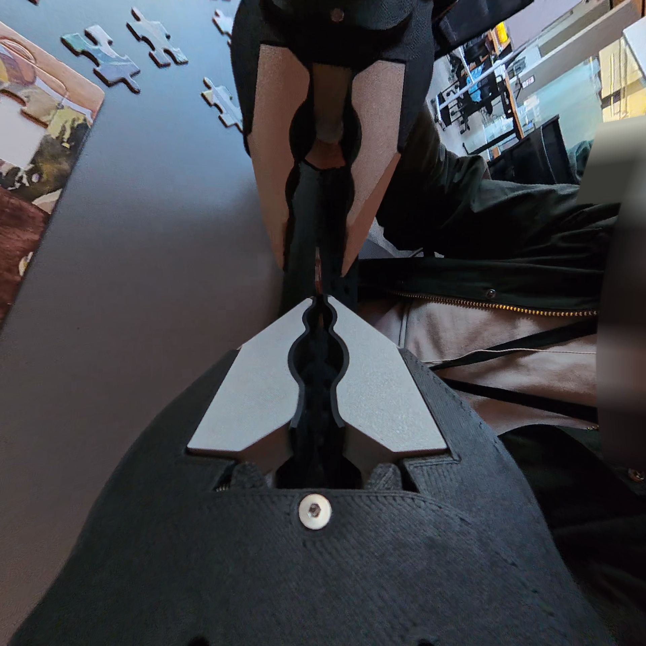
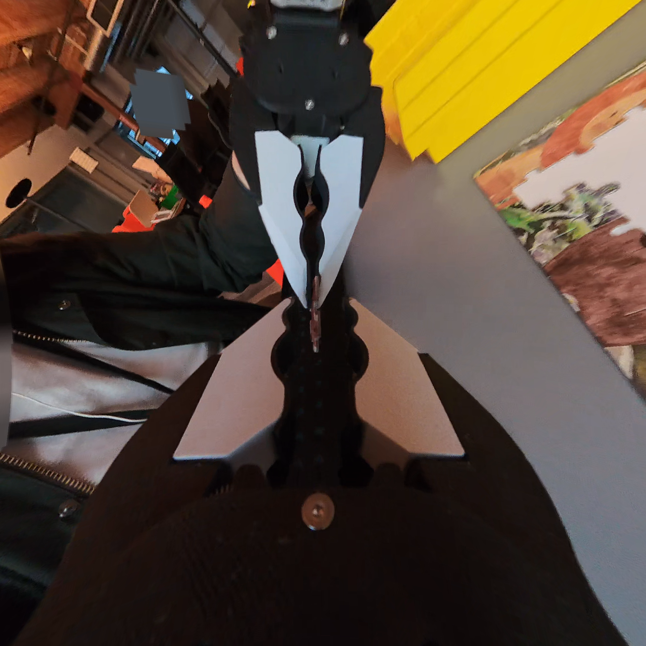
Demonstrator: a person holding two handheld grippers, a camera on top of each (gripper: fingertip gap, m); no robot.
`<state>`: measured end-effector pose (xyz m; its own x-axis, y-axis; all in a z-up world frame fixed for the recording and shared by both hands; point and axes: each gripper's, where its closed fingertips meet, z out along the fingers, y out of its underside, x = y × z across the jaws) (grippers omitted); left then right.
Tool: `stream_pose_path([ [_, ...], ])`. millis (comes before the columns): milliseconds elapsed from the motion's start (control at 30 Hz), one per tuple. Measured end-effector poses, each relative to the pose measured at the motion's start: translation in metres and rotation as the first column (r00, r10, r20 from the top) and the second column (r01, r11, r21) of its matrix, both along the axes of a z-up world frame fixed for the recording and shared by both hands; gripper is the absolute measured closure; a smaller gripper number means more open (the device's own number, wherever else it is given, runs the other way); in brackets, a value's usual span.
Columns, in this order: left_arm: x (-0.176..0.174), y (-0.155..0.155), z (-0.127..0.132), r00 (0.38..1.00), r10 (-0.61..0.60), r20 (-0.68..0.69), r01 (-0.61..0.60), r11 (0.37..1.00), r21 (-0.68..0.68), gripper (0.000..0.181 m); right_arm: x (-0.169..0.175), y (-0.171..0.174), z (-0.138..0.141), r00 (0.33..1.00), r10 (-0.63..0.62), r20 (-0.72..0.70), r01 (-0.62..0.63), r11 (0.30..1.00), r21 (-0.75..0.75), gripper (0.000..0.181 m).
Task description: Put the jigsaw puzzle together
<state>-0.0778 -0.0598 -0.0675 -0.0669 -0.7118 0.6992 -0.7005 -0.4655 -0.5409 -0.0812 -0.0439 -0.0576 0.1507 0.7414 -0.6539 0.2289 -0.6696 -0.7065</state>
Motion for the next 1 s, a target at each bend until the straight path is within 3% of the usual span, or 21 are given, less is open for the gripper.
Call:
stream_pose_path([
  [67, 0.001, -0.003, -0.006, 1.000, -0.019, -0.022, 0.019, 1.000, -0.004, 0.181, -0.003, -0.008, -0.003, 0.999, 0.041, -0.003, -0.041, 0.999, -0.002, 0.180],
  [133, 0.004, 0.004, -0.006, 1.000, 0.028, -0.010, -0.028, 1.000, -0.006, 0.180, 0.000, 0.000, -0.003, 1.000, -0.026, 0.001, 0.026, 1.000, 0.018, 0.180],
  [200, 0.008, 0.026, 0.009, 0.983, 0.157, 0.091, -0.155, 0.988, -0.025, 0.152, 0.008, 0.018, 0.013, 0.979, -0.179, -0.093, 0.181, 0.983, 0.015, 0.180],
  [233, 0.009, 0.037, 0.022, 0.959, 0.225, 0.172, -0.219, 0.974, -0.055, 0.148, 0.015, 0.029, 0.027, 0.942, -0.274, -0.194, 0.276, 0.961, -0.017, 0.180],
  [300, 0.011, 0.051, 0.043, 0.882, 0.339, 0.326, -0.306, 0.940, -0.148, 0.149, 0.035, 0.046, 0.053, 0.802, -0.445, -0.397, 0.428, 0.893, -0.136, 0.181],
  [367, 0.016, 0.052, 0.049, 0.834, 0.391, 0.389, -0.325, 0.918, -0.226, 0.154, 0.049, 0.053, 0.065, 0.668, -0.535, -0.517, 0.475, 0.841, -0.257, 0.181],
  [467, 0.029, 0.046, 0.052, 0.805, 0.406, 0.433, -0.312, 0.910, -0.274, 0.158, 0.050, 0.054, 0.067, 0.585, -0.574, -0.573, 0.464, 0.816, -0.344, 0.181],
  [567, 0.037, 0.045, 0.057, 0.790, 0.408, 0.457, -0.298, 0.908, -0.296, 0.168, 0.045, 0.053, 0.061, 0.597, -0.573, -0.561, 0.487, 0.815, -0.313, 0.181],
  [600, 0.038, 0.045, 0.058, 0.790, 0.403, 0.462, -0.292, 0.910, -0.293, 0.181, 0.043, 0.051, 0.062, 0.604, -0.563, -0.564, 0.489, 0.821, -0.296, 0.181],
  [667, 0.036, 0.046, 0.055, 0.803, 0.398, 0.444, -0.292, 0.912, -0.290, 0.181, 0.042, 0.048, 0.062, 0.633, -0.542, -0.553, 0.490, 0.833, -0.256, 0.181],
  [733, 0.030, 0.046, 0.053, 0.835, 0.375, 0.401, -0.269, 0.916, -0.297, 0.181, 0.039, 0.040, 0.057, 0.744, -0.455, -0.489, 0.454, 0.881, -0.129, 0.180],
  [800, 0.019, 0.041, 0.044, 0.905, 0.305, 0.295, -0.224, 0.934, -0.279, 0.181, 0.036, 0.025, 0.046, 0.892, -0.305, -0.334, 0.366, 0.921, 0.135, 0.168],
  [833, 0.013, 0.037, 0.035, 0.942, 0.259, 0.212, -0.203, 0.946, -0.252, 0.181, 0.038, 0.021, 0.038, 0.942, -0.255, -0.217, 0.314, 0.898, 0.309, 0.162],
  [900, 0.001, 0.030, 0.019, 0.986, 0.161, 0.052, -0.149, 0.971, -0.186, 0.181, 0.044, 0.018, 0.022, 0.971, -0.238, 0.027, 0.167, 0.754, 0.635, 0.146],
  [1000, -0.014, 0.016, 0.005, 0.994, 0.008, -0.113, -0.026, 0.987, -0.158, 0.181, 0.031, 0.003, -0.002, 0.933, -0.180, 0.312, -0.171, 0.540, 0.824, 0.141],
])
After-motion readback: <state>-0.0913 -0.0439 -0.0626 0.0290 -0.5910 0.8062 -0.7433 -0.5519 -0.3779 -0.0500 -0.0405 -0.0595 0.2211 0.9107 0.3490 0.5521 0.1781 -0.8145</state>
